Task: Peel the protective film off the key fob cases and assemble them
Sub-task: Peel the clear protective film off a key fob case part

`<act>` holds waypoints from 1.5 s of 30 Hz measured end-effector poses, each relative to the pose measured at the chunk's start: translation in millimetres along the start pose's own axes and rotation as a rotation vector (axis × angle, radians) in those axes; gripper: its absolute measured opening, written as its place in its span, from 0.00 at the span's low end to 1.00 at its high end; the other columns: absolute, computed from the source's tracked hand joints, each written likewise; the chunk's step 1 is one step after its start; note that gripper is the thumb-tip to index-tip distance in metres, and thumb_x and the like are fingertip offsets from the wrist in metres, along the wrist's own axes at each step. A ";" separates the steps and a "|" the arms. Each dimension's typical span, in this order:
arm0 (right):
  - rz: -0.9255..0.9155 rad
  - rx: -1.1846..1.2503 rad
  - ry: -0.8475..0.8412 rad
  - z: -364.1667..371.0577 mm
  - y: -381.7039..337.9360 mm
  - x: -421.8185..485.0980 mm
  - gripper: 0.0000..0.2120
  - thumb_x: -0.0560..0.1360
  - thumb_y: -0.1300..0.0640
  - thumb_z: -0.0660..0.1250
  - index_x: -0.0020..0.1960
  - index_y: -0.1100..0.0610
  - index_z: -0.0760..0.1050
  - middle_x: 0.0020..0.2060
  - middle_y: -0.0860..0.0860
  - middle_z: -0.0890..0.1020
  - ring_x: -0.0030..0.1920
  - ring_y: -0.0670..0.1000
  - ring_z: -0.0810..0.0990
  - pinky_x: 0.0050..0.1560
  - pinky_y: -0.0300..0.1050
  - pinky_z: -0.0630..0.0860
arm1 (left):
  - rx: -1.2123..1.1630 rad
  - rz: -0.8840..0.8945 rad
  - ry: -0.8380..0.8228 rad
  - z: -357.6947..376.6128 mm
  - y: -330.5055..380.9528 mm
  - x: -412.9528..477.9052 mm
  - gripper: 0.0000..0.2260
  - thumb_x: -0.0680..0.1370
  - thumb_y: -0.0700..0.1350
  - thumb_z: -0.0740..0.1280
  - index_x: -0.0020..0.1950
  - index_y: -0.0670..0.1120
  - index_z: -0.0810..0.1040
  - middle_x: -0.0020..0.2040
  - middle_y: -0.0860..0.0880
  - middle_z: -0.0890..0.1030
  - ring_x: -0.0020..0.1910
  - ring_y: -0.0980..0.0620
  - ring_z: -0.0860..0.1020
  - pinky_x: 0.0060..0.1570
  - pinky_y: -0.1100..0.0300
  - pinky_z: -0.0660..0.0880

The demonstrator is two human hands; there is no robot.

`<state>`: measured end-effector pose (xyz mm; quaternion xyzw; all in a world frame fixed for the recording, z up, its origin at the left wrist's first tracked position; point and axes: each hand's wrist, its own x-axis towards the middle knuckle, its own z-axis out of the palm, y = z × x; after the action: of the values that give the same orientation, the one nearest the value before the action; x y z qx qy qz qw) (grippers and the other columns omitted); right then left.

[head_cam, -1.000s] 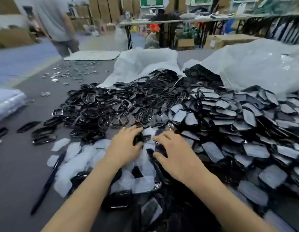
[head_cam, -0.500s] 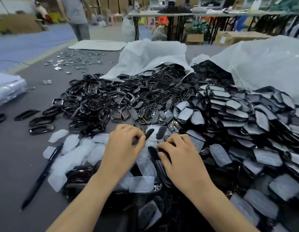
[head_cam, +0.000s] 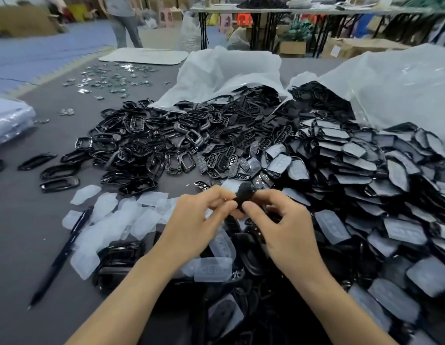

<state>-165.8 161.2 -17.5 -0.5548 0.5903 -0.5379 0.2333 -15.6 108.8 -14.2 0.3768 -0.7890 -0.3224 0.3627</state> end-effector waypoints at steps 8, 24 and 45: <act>0.122 0.167 0.070 -7.4 7.0 11.5 0.09 0.76 0.61 0.69 0.39 0.51 0.75 0.29 0.39 0.78 0.30 0.39 0.73 0.35 0.32 0.68 | 0.261 -0.125 0.242 -28.9 -19.6 51.2 0.07 0.78 0.50 0.66 0.50 0.51 0.83 0.44 0.55 0.84 0.40 0.55 0.78 0.43 0.56 0.76; 0.211 0.408 0.226 -36.5 -5.8 18.6 0.05 0.78 0.61 0.66 0.43 0.57 0.75 0.26 0.48 0.79 0.25 0.46 0.75 0.24 0.37 0.71 | -0.039 -0.201 0.175 -8.7 12.1 37.1 0.08 0.76 0.39 0.70 0.40 0.48 0.74 0.38 0.52 0.83 0.34 0.50 0.82 0.35 0.57 0.78; 0.342 0.661 0.102 -42.2 0.8 -1.2 0.09 0.71 0.61 0.67 0.42 0.52 0.86 0.38 0.54 0.86 0.33 0.47 0.81 0.34 0.36 0.77 | -0.826 -0.256 0.090 49.3 32.8 -4.2 0.07 0.76 0.31 0.65 0.51 0.39 0.73 0.34 0.43 0.83 0.27 0.49 0.81 0.29 0.63 0.77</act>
<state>-202.6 178.0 -5.4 -0.3154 0.4797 -0.6795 0.4567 -65.7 140.5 -16.0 0.3086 -0.5239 -0.6369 0.4740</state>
